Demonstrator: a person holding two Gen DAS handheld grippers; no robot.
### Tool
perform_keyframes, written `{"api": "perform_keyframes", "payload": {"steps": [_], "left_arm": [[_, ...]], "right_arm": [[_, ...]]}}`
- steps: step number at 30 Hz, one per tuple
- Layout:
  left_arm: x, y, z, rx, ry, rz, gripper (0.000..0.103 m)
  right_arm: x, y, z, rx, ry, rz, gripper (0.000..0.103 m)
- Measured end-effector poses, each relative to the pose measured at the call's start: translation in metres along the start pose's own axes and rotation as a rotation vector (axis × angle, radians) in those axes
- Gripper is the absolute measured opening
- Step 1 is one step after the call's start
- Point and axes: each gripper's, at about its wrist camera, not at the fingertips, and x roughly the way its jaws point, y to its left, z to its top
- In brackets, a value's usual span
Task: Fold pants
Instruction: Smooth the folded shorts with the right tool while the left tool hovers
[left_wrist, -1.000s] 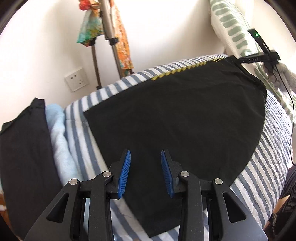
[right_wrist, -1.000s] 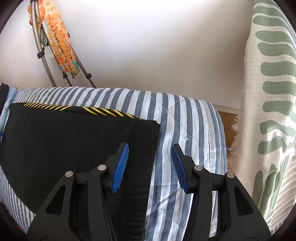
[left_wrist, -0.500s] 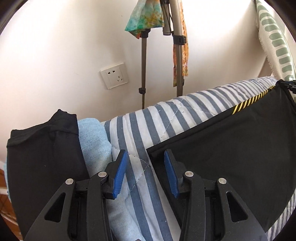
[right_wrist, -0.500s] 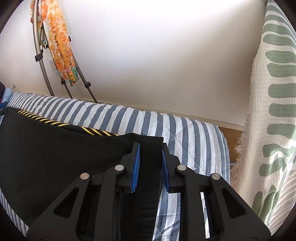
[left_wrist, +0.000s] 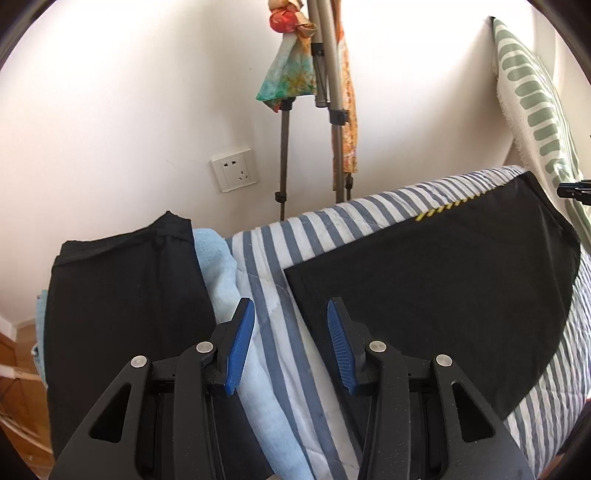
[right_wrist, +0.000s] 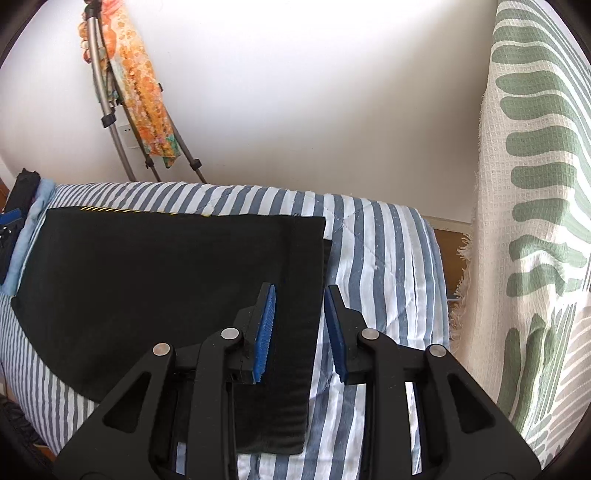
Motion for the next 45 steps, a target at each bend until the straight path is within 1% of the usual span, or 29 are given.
{"api": "perform_keyframes", "payload": {"steps": [3, 6, 11, 14, 16, 18, 19, 21, 23, 24, 27, 29, 32, 34, 35, 37, 39, 43, 45], "left_arm": [[-0.02, -0.023, -0.021, 0.03, 0.001, -0.041, 0.04], [-0.031, -0.039, -0.037, 0.031, 0.007, -0.082, 0.04], [-0.043, -0.05, -0.064, 0.014, 0.026, -0.106, 0.04], [-0.045, -0.052, -0.076, -0.013, 0.02, -0.12, 0.04], [-0.042, -0.053, -0.077, -0.031, 0.012, -0.125, 0.04], [-0.04, -0.057, -0.076, -0.012, 0.01, -0.123, 0.04], [-0.04, -0.058, -0.074, -0.011, 0.008, -0.137, 0.04], [-0.039, -0.061, -0.067, 0.004, -0.004, -0.171, 0.04], [-0.03, -0.066, -0.061, 0.048, 0.001, -0.159, 0.04], [-0.024, -0.067, -0.06, 0.061, 0.015, -0.165, 0.04], [-0.005, -0.068, -0.059, 0.07, 0.052, -0.167, 0.04], [0.004, -0.064, -0.06, 0.045, 0.064, -0.178, 0.04], [0.01, -0.06, -0.061, 0.021, 0.071, -0.207, 0.04], [0.011, -0.057, -0.061, 0.009, 0.07, -0.221, 0.04], [0.011, -0.055, -0.061, 0.0, 0.07, -0.229, 0.04], [0.013, -0.051, -0.062, -0.019, 0.075, -0.243, 0.04], [0.015, -0.048, -0.064, -0.04, 0.079, -0.259, 0.04], [0.016, -0.049, -0.065, -0.025, 0.073, -0.256, 0.04], [0.017, -0.049, -0.064, -0.032, 0.071, -0.258, 0.04]], "right_arm": [[-0.019, 0.018, -0.017, -0.025, 0.002, 0.053, 0.029], [-0.034, 0.04, -0.033, -0.029, 0.006, 0.127, 0.029], [-0.054, 0.098, -0.068, -0.108, 0.034, 0.229, 0.029], [-0.053, 0.136, -0.093, -0.143, 0.08, 0.273, 0.029], [-0.048, 0.162, -0.105, -0.172, 0.091, 0.269, 0.029], [-0.039, 0.186, -0.113, -0.191, 0.095, 0.265, 0.029], [-0.034, 0.197, -0.116, -0.203, 0.097, 0.256, 0.029], [-0.027, 0.217, -0.12, -0.234, 0.069, 0.196, 0.029], [-0.023, 0.232, -0.119, -0.237, 0.037, 0.137, 0.029], [-0.021, 0.236, -0.119, -0.227, 0.027, 0.117, 0.029], [-0.013, 0.235, -0.117, -0.131, 0.037, 0.096, 0.029], [-0.01, 0.236, -0.118, -0.09, 0.025, 0.051, 0.029], [-0.007, 0.246, -0.121, -0.09, 0.014, 0.005, 0.029], [-0.004, 0.254, -0.124, -0.09, 0.021, 0.005, 0.03], [-0.002, 0.257, -0.125, -0.102, 0.022, -0.005, 0.033], [-0.002, 0.259, -0.126, -0.12, 0.015, -0.018, 0.033], [-0.004, 0.255, -0.127, -0.109, 0.025, -0.009, 0.033], [-0.001, 0.255, -0.125, -0.127, 0.04, -0.067, 0.033], [0.0, 0.258, -0.122, -0.111, 0.034, -0.087, 0.033]]}}
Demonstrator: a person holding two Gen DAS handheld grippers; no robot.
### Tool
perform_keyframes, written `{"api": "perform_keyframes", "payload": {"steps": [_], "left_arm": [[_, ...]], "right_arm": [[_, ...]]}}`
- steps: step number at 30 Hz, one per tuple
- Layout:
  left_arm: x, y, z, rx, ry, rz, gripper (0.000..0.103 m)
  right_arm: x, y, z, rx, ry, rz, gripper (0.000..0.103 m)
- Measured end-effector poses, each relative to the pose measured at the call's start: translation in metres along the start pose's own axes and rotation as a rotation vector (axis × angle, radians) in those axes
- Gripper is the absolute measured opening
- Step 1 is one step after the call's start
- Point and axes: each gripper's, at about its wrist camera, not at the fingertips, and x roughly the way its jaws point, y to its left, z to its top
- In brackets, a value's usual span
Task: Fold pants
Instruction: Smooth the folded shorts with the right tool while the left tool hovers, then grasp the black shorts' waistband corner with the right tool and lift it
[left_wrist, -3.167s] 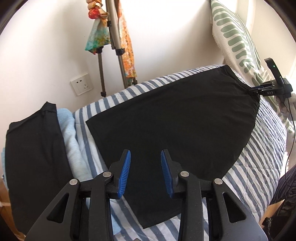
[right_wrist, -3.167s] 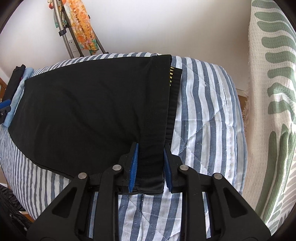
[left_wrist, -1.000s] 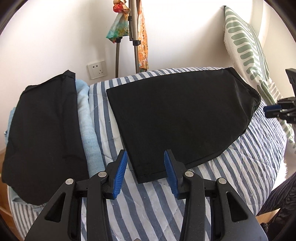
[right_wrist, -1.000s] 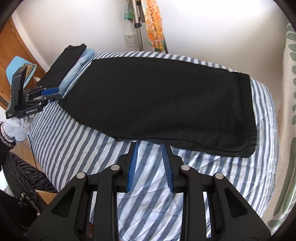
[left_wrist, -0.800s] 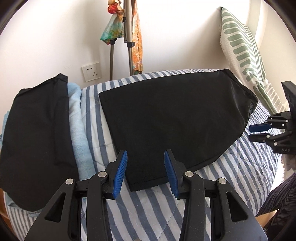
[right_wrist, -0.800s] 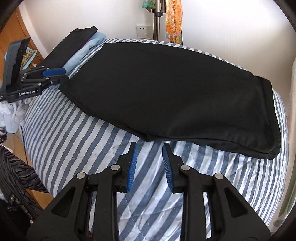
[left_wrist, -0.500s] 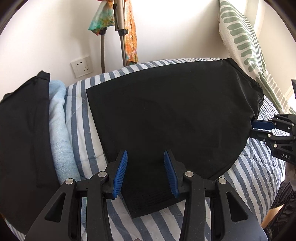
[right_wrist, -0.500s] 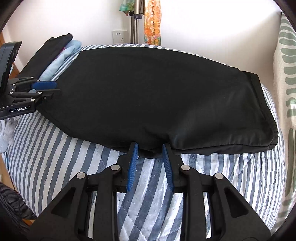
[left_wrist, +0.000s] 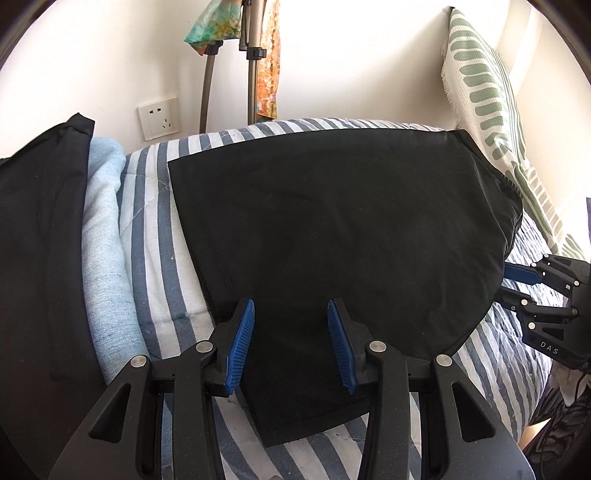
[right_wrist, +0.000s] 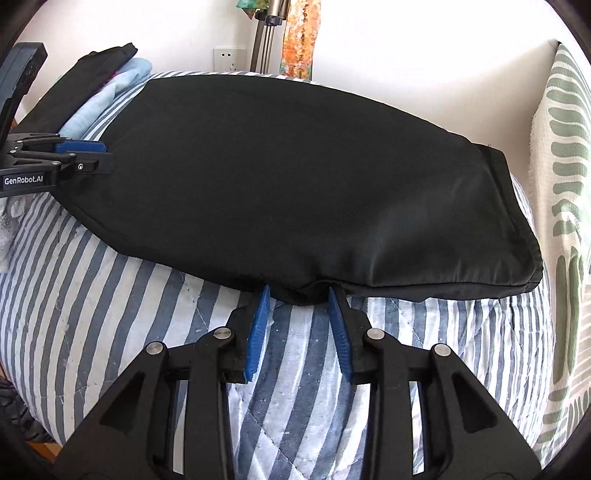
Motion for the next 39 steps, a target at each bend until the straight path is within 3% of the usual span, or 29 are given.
{"api": "perform_keyframes", "payload": {"steps": [4, 5, 7, 11, 14, 19, 21, 22, 30, 34, 36, 39], "left_arm": [[0.001, 0.001, 0.0, -0.004, -0.003, -0.004, 0.04], [0.001, 0.001, 0.0, -0.004, -0.004, -0.004, 0.04], [0.001, 0.0, -0.001, 0.001, -0.008, -0.001, 0.04], [0.002, -0.001, -0.003, 0.01, -0.015, 0.006, 0.04], [0.003, -0.001, -0.002, 0.004, -0.018, 0.009, 0.04], [0.002, -0.002, -0.002, -0.007, -0.017, 0.009, 0.04], [0.003, -0.002, -0.002, -0.005, -0.017, 0.012, 0.04], [0.002, -0.002, -0.002, -0.006, -0.017, 0.01, 0.04], [0.003, 0.0, -0.003, -0.001, -0.02, 0.0, 0.04], [0.002, 0.0, -0.003, -0.002, -0.023, -0.008, 0.04], [0.002, 0.0, -0.003, -0.002, -0.022, -0.008, 0.04], [0.002, 0.0, -0.004, 0.001, -0.024, -0.004, 0.04]], "right_arm": [[0.003, 0.007, 0.009, 0.039, -0.01, -0.054, 0.033], [0.005, 0.008, 0.009, 0.031, -0.006, -0.068, 0.03], [0.002, 0.007, 0.007, 0.018, 0.001, -0.07, 0.011], [-0.014, -0.018, -0.003, 0.054, 0.006, -0.067, 0.005], [-0.021, -0.042, -0.009, 0.124, 0.01, -0.037, 0.004], [-0.026, -0.045, -0.014, 0.208, 0.009, 0.169, 0.006], [-0.025, -0.032, -0.012, 0.179, -0.003, 0.137, 0.02], [-0.023, -0.025, -0.011, 0.158, -0.011, 0.114, 0.021], [0.003, -0.009, 0.005, 0.152, -0.014, 0.014, 0.022], [0.003, -0.019, 0.013, 0.265, -0.034, 0.023, 0.022], [0.007, -0.024, 0.012, 0.287, -0.02, 0.052, 0.005], [0.003, -0.033, 0.002, 0.301, -0.01, 0.09, 0.002]]}}
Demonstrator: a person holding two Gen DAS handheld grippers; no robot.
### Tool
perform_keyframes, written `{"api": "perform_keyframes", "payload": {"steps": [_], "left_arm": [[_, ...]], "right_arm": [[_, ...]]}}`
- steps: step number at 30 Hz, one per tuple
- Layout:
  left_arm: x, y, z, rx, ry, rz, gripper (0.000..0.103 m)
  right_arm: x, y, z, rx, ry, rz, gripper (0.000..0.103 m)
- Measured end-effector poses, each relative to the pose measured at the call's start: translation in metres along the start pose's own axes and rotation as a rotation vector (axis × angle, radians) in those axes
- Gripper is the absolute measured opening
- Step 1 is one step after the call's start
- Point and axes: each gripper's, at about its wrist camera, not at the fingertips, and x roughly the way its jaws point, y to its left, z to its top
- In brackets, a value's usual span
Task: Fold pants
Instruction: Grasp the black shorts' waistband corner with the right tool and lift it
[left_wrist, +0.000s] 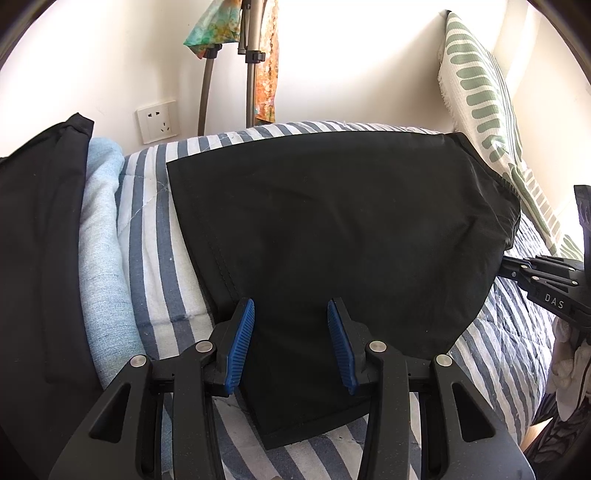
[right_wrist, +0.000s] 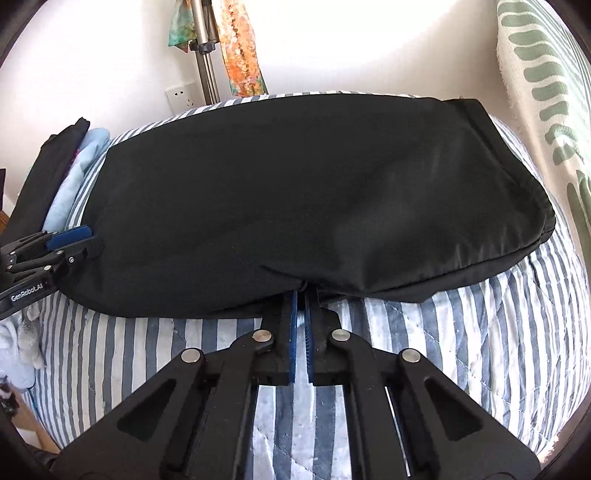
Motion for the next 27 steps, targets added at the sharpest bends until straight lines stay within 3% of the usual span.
{"api": "perform_keyframes", "payload": {"steps": [5, 7, 10, 11, 14, 18, 20, 22, 24, 27], "left_arm": [[0.0, 0.0, 0.0, 0.0, -0.002, 0.003, 0.04], [0.0, -0.001, 0.0, -0.001, -0.001, 0.001, 0.04], [-0.007, -0.001, 0.002, 0.011, -0.009, 0.015, 0.04], [-0.013, -0.001, 0.002, 0.014, -0.024, 0.031, 0.04], [-0.037, -0.013, 0.004, 0.022, -0.071, -0.022, 0.04], [-0.057, -0.073, -0.003, 0.153, -0.08, -0.14, 0.04], [-0.053, -0.105, -0.009, 0.166, -0.039, -0.26, 0.04], [-0.04, -0.13, -0.01, 0.163, 0.011, -0.332, 0.04], [-0.027, -0.148, -0.009, 0.155, 0.032, -0.365, 0.04], [-0.006, -0.159, -0.001, 0.123, 0.027, -0.347, 0.04]], "right_arm": [[-0.017, -0.02, -0.013, 0.0, -0.006, -0.015, 0.001], [-0.011, -0.033, -0.015, 0.044, 0.029, 0.02, 0.001], [-0.018, -0.043, -0.013, 0.06, 0.003, 0.07, 0.002], [-0.022, -0.048, -0.011, 0.069, -0.011, 0.084, 0.008], [-0.035, -0.073, -0.003, 0.134, -0.044, 0.119, 0.06], [-0.039, -0.117, 0.011, 0.244, -0.034, 0.113, 0.062], [-0.03, -0.141, 0.016, 0.336, 0.005, 0.117, 0.062], [-0.019, -0.159, 0.018, 0.416, 0.02, 0.139, 0.062], [-0.012, -0.172, 0.02, 0.46, 0.019, 0.131, 0.062], [-0.006, -0.19, 0.022, 0.52, 0.006, 0.137, 0.061]]}}
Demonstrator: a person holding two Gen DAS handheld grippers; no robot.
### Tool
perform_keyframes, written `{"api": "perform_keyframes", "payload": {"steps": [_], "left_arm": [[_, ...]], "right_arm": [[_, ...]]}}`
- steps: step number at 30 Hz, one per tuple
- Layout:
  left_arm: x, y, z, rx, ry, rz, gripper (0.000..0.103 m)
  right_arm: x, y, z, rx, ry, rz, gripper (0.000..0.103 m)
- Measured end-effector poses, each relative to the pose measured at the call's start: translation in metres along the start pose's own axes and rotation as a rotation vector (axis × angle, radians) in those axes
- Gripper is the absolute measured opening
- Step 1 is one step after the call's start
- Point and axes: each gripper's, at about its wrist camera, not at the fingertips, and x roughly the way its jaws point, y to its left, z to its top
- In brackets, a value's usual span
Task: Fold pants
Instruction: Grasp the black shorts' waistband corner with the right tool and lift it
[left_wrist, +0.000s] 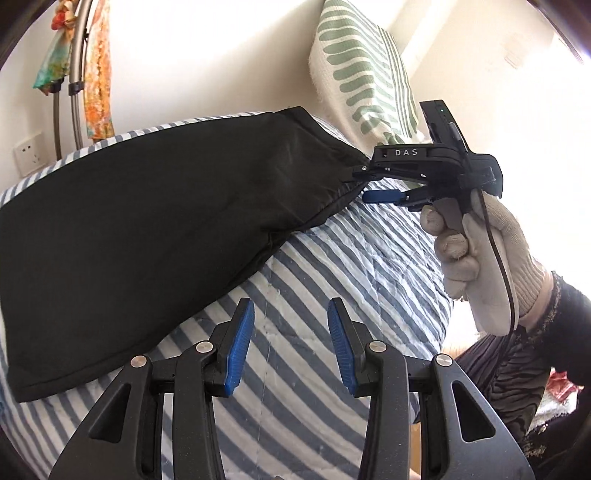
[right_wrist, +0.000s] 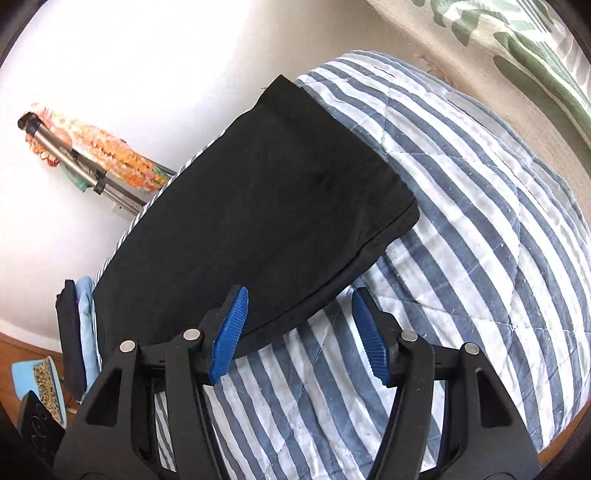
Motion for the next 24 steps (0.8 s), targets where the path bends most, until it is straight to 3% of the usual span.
{"api": "perform_keyframes", "payload": {"steps": [1, 3, 6, 11, 14, 17, 21, 24], "left_arm": [[0.007, 0.002, 0.002, -0.021, 0.001, 0.0, 0.04], [0.022, 0.003, 0.004, -0.04, 0.021, 0.022, 0.04], [0.038, 0.001, 0.002, -0.032, 0.028, 0.096, 0.04], [0.034, -0.003, 0.006, -0.015, -0.055, 0.218, 0.04], [0.026, -0.005, 0.007, -0.042, -0.061, 0.175, 0.04], [0.026, -0.014, 0.005, 0.008, -0.043, 0.207, 0.04], [0.022, -0.012, 0.008, 0.031, -0.059, 0.25, 0.04], [0.031, -0.003, 0.011, 0.02, -0.023, 0.262, 0.04]], "right_arm": [[0.0, -0.002, 0.004, -0.003, -0.016, -0.014, 0.057], [0.0, -0.002, 0.011, -0.03, -0.043, -0.053, 0.034], [0.0, -0.013, 0.019, 0.011, -0.02, 0.002, 0.012], [-0.012, -0.018, 0.026, 0.037, -0.046, 0.049, 0.007], [-0.013, -0.022, 0.028, 0.038, -0.043, 0.047, 0.007], [-0.01, -0.025, 0.028, 0.037, -0.026, 0.046, 0.007], [-0.005, -0.023, 0.026, 0.026, -0.012, 0.039, 0.007], [-0.007, -0.021, 0.025, 0.021, -0.018, 0.034, 0.007]]}}
